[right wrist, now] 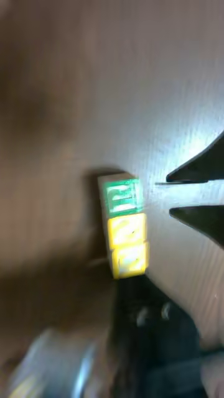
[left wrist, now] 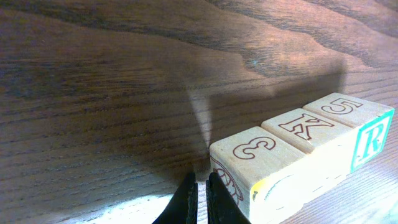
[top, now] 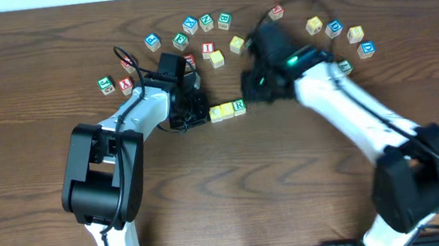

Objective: Spell out CORL
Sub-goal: 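Raise the right gripper and move it to the upper right blocks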

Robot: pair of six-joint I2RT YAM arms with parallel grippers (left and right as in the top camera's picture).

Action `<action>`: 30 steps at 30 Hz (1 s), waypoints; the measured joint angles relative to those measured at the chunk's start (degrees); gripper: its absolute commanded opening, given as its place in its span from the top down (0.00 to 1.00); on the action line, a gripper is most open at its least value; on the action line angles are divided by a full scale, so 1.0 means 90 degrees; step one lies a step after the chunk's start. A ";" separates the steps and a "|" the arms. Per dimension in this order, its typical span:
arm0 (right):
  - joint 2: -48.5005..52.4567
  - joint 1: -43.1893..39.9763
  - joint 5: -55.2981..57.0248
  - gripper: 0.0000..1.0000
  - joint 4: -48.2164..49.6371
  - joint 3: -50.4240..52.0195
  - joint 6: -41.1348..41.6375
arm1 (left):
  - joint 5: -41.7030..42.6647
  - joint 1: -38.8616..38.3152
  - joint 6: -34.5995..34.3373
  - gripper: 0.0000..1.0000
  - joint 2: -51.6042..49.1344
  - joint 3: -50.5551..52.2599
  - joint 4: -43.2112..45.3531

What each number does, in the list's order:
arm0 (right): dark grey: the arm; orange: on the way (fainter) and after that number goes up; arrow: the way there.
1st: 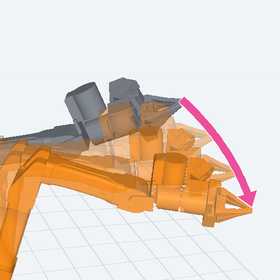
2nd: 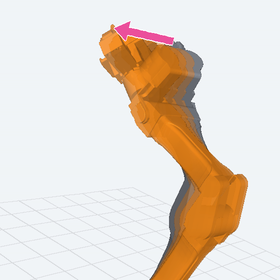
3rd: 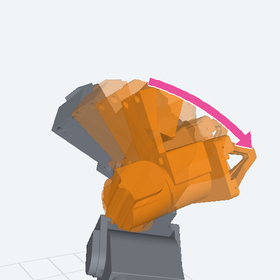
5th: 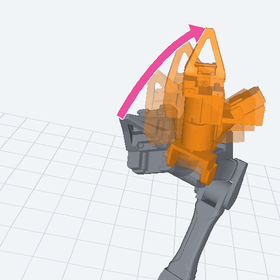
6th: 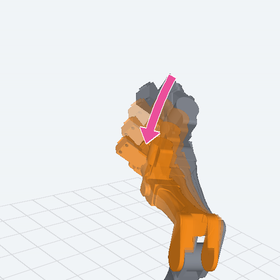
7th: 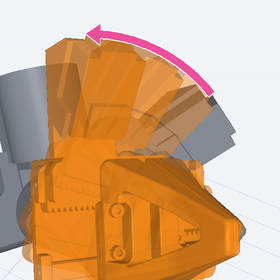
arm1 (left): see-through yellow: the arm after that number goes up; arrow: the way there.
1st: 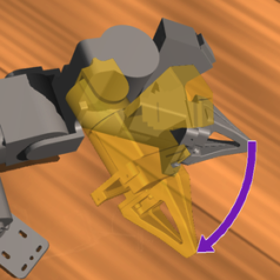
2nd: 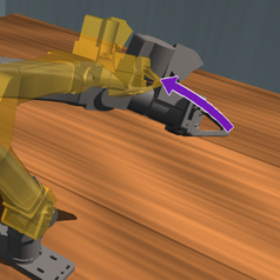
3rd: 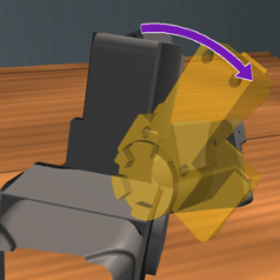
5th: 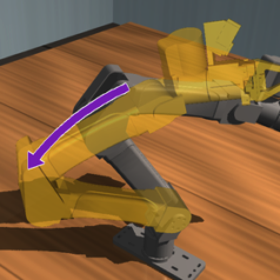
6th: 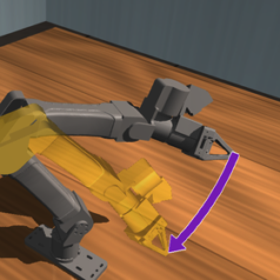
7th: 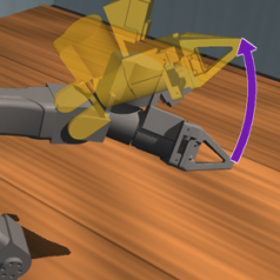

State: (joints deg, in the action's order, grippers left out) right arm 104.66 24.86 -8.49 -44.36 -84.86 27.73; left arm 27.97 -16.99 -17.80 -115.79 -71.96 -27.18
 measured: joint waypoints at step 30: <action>0.3184 -0.1297 0.1421 0.69 -0.0471 -0.4010 0.0947 | 0.0051 0.0000 -0.0022 0.93 0.0000 0.0000 0.0019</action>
State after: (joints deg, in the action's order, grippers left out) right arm 133.32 13.19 4.29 -48.60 -120.95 36.25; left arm 28.42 -16.99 -18.00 -115.79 -71.96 -27.00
